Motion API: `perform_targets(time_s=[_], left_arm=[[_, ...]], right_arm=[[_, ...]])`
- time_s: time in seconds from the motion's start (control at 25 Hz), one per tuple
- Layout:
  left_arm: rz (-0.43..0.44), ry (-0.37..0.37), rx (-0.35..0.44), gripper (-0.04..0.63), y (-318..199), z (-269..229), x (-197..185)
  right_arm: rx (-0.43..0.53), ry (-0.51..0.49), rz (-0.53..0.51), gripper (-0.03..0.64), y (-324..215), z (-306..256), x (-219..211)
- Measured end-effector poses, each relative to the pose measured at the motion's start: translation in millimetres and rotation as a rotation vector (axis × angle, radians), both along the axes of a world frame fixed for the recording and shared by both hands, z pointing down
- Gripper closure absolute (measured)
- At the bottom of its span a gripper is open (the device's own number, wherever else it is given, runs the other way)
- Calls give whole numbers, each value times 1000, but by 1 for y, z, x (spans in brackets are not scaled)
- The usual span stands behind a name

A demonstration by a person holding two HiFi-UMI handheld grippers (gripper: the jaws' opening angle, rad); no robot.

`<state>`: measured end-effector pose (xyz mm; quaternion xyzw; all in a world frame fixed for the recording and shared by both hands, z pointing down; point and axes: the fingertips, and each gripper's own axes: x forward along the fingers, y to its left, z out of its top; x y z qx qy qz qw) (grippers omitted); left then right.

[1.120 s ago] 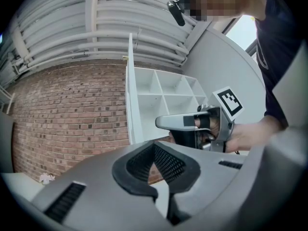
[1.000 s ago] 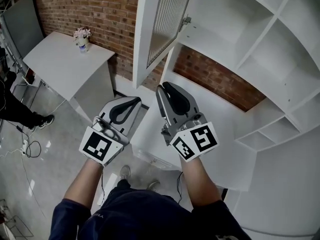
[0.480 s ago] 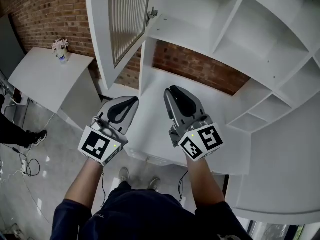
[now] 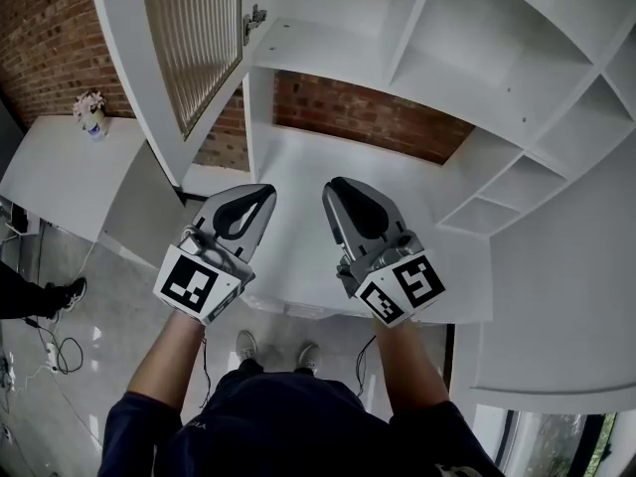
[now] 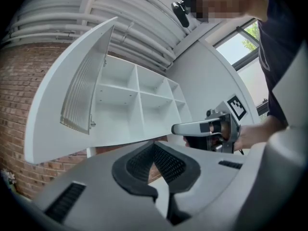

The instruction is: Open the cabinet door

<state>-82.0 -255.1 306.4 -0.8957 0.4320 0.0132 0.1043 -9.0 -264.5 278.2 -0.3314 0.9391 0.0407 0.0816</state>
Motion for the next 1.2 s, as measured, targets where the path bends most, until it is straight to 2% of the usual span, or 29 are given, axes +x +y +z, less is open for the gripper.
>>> perform_targets(time_s=[0.48,1.2], left_arm=[[89,6,-2,588,-22,0,29],[123,9,-34,588,-55,12,34]], right_arm=[[-31,7,89,574,-11,12,32],[-78,-6,126,575,-42,29,40]])
